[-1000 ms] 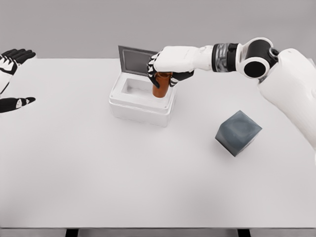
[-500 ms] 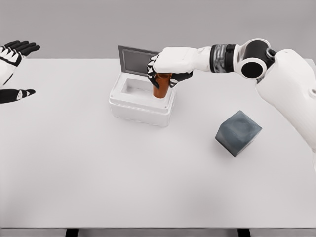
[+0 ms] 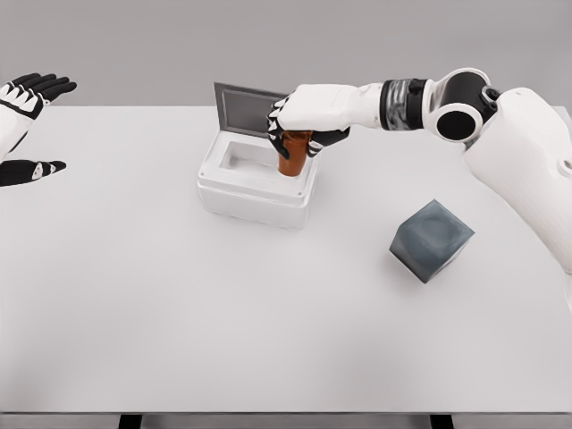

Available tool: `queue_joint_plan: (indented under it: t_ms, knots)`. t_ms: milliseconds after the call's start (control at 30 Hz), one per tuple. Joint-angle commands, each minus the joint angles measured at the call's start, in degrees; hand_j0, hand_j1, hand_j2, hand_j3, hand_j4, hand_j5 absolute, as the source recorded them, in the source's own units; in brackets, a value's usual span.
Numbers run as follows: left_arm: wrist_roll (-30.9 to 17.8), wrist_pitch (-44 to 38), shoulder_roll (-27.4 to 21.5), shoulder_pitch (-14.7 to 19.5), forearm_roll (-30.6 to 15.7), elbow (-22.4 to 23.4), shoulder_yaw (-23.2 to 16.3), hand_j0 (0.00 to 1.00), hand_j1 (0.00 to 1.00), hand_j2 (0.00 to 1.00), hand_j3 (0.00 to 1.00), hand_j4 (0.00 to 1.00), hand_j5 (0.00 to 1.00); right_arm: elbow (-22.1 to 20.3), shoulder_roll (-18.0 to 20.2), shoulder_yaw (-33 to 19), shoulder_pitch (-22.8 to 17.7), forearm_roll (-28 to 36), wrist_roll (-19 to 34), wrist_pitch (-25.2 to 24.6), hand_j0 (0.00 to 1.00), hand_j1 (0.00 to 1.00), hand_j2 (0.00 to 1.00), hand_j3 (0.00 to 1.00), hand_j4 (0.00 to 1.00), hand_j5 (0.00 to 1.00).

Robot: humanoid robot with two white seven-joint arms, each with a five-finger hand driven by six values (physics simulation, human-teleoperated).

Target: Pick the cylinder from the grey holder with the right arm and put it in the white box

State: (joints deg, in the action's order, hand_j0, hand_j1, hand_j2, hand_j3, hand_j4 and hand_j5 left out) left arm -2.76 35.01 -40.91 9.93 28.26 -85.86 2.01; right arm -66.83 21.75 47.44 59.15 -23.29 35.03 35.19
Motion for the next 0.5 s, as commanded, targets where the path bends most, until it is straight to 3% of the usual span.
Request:
queue_joint_plan:
  t_ms: [0,233,300,333,467]
  knots:
    - [0.04,-0.01,-0.05,0.0,-0.4,-0.01,0.01,1.0,1.0,1.0,1.0,1.0,1.0,-0.32,0.05,-0.06,0.0,0.35,-0.03,-0.19,0.33,0.33,0.33,0.33,0.33,0.33]
    - [-0.05,-0.01,-0.05,0.0,-0.31,-0.01,0.01,1.0,1.0,1.0,1.0,1.0,1.0,-0.59,0.05,-0.15,0.0,-1.32,-0.03,-0.19,0.59,0.59,0.59,0.59,0.59,0.59]
    - [-0.05,-0.01,-0.05,0.09,-0.31,-0.01,0.01,1.0,1.0,1.0,1.0,1.0,1.0,-0.76,-0.04,-0.15,0.0,-2.02,-0.03,-0.19,0.76,0.76,0.76,0.76,0.76,0.76]
    - [-0.05,-0.01,-0.05,0.09,-0.31,-0.01,0.01,1.0,1.0,1.0,1.0,1.0,1.0,-0.76,-0.04,-0.15,0.0,-2.11,-0.03,-0.19,0.98,0.98,0.98,0.98,0.98,0.98]
    - [0.04,-0.01,-0.05,0.09,-0.31,-0.01,0.01,1.0,1.0,1.0,1.0,1.0,1.0,-2.69,0.05,-0.33,0.0,-2.11,-0.03,-0.19,0.99,0.99,0.99,0.99,0.99,0.99]
